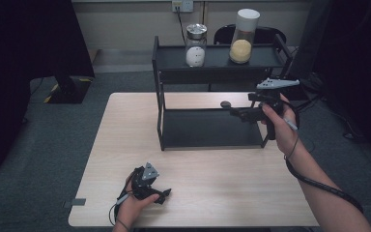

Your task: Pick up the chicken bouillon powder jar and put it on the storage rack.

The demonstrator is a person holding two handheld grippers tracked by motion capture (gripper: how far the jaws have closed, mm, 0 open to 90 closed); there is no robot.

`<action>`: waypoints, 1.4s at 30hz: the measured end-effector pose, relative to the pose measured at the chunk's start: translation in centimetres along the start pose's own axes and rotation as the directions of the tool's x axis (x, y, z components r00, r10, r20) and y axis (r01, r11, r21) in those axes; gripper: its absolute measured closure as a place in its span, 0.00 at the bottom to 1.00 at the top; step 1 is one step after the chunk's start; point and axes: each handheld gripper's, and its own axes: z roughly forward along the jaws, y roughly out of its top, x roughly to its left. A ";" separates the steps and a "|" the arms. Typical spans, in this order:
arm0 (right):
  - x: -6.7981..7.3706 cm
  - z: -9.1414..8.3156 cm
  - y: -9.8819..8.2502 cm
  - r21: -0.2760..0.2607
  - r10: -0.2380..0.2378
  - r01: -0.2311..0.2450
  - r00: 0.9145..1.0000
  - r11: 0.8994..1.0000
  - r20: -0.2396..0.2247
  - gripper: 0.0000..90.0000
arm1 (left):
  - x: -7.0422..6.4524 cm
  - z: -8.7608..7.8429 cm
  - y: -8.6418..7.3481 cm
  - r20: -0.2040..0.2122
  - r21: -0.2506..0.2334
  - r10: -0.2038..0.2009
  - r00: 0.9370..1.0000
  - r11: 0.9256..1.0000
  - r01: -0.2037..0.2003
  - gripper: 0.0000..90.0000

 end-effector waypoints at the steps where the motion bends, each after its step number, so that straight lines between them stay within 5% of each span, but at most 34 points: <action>1: 0.0 0.0 -0.1 0.000 0.002 -0.002 1.000 1.000 0.000 0.01 | 0.0 0.0 0.0 0.000 0.000 0.000 1.000 1.000 0.000 0.00; 42: -0.9 0.7 -7.5 0.045 0.084 -0.083 0.996 0.995 -0.007 0.01 | 0.0 0.0 0.0 0.000 0.000 0.000 1.000 1.000 0.000 0.00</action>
